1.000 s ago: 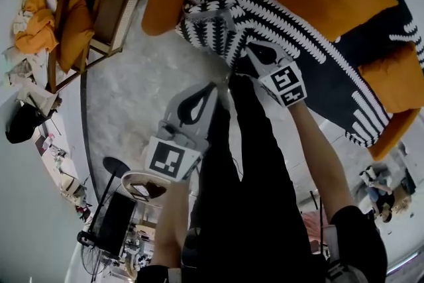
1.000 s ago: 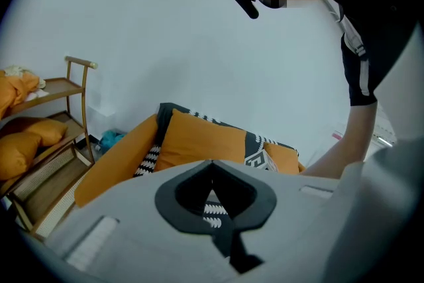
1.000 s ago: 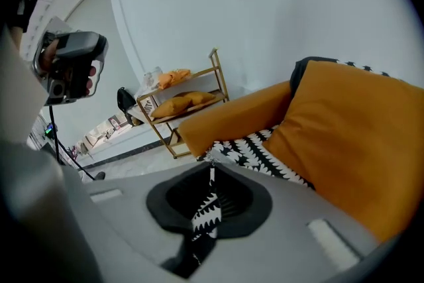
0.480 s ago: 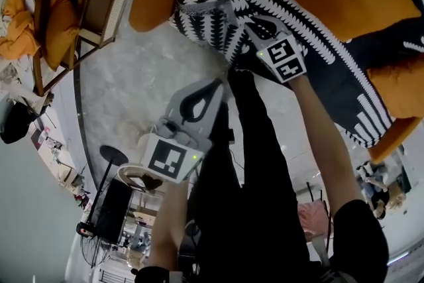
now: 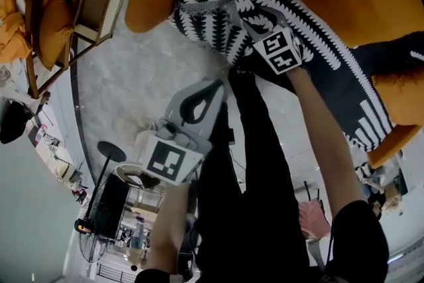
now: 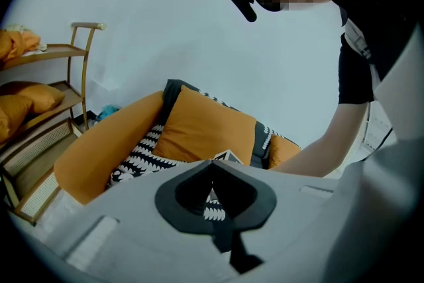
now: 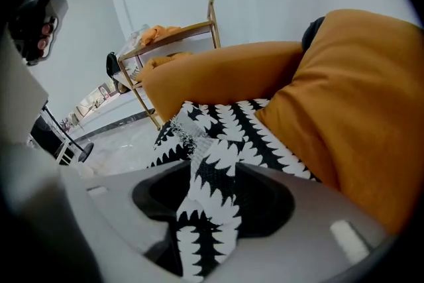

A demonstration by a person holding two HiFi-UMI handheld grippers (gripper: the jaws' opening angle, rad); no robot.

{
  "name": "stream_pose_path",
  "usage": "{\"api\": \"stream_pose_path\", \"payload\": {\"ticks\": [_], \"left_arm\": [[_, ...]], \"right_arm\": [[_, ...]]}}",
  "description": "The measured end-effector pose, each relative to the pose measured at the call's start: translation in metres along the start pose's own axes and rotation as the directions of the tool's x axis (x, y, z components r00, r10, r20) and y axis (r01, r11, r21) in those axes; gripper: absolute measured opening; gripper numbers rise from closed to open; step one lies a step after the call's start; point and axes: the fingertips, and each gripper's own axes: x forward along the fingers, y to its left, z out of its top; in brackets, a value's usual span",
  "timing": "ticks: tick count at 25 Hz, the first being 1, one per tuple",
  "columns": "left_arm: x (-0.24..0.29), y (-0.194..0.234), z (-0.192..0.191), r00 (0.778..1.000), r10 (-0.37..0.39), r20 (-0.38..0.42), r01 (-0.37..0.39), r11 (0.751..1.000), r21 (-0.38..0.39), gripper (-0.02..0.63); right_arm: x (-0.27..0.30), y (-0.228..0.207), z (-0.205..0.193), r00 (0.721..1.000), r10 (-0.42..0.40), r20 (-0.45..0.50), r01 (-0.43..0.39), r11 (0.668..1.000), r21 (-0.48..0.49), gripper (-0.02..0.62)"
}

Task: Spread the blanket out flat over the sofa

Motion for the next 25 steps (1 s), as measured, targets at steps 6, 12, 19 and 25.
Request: {"api": "stream_pose_path", "payload": {"ticks": [6, 12, 19, 25], "left_arm": [[0.002, 0.004, -0.012, 1.0, 0.011, -0.014, -0.012, 1.0, -0.024, 0.011], [0.003, 0.004, -0.017, 1.0, 0.021, -0.022, -0.022, 0.999, -0.038, 0.011], [-0.005, 0.004, -0.02, 0.999, 0.034, -0.017, -0.035, 0.998, -0.046, 0.011], [-0.016, 0.004, -0.018, 0.999, 0.039, -0.001, -0.039, 0.998, -0.047, 0.011]], "right_arm": [[0.015, -0.003, -0.006, 0.998, -0.046, -0.033, 0.043, 0.996, -0.073, 0.225], [0.027, -0.004, -0.017, 0.995, -0.079, -0.066, 0.069, 0.988, -0.139, 0.184], [0.019, -0.007, -0.009, 0.992, -0.121, -0.028, 0.115, 0.98, -0.164, 0.045], [0.001, 0.009, 0.015, 0.992, -0.118, 0.049, 0.124, 0.981, -0.146, 0.015]]}}
